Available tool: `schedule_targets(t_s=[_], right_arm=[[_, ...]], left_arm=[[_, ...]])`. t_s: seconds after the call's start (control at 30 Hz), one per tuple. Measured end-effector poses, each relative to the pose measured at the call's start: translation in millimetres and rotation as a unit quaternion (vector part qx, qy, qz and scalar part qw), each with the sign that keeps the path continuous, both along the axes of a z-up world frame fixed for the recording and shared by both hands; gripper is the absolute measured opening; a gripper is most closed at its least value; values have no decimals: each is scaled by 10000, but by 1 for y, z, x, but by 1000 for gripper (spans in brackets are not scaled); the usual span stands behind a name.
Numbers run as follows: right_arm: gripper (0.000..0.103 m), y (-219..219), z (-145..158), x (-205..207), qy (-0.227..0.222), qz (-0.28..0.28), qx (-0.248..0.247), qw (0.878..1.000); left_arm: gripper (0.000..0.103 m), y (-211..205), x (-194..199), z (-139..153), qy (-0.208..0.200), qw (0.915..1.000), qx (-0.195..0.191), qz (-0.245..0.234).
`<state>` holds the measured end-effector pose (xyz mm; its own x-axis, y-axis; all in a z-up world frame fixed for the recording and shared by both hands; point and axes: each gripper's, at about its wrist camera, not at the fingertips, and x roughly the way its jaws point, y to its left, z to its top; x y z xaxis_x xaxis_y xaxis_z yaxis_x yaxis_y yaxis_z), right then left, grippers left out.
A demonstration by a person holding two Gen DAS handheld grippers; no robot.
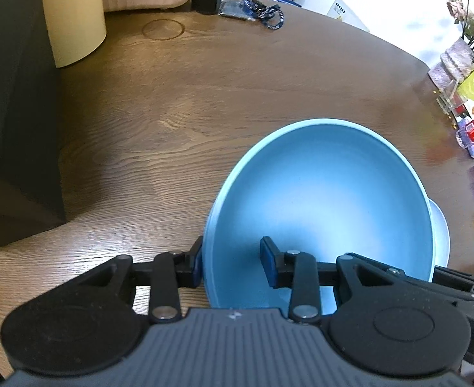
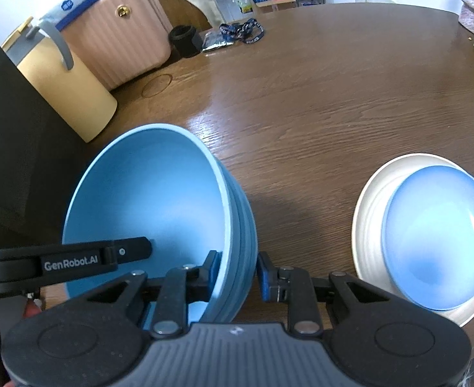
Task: Organize plates and bowls
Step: 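Lift the three-bowl stack with both grippers and carry it toward the white plate, then lower the bowl stack onto the light-blue plate on the white plate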
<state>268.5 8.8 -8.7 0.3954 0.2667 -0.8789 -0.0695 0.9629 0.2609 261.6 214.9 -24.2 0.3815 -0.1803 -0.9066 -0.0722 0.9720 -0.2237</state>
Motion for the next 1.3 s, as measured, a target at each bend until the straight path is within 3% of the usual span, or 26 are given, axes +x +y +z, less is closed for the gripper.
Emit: schedule_targets(t_s=[0.53,1.3], right_arm=[[24,-64,16,-13,-205,-368,5,9991],[24,-154,21,-17,-231,-808,-30,9965]], left_arm=[[35,-70,2,16,-187,9992,22,-342],[35,-162,12,16,-211,9969,-39,-751]])
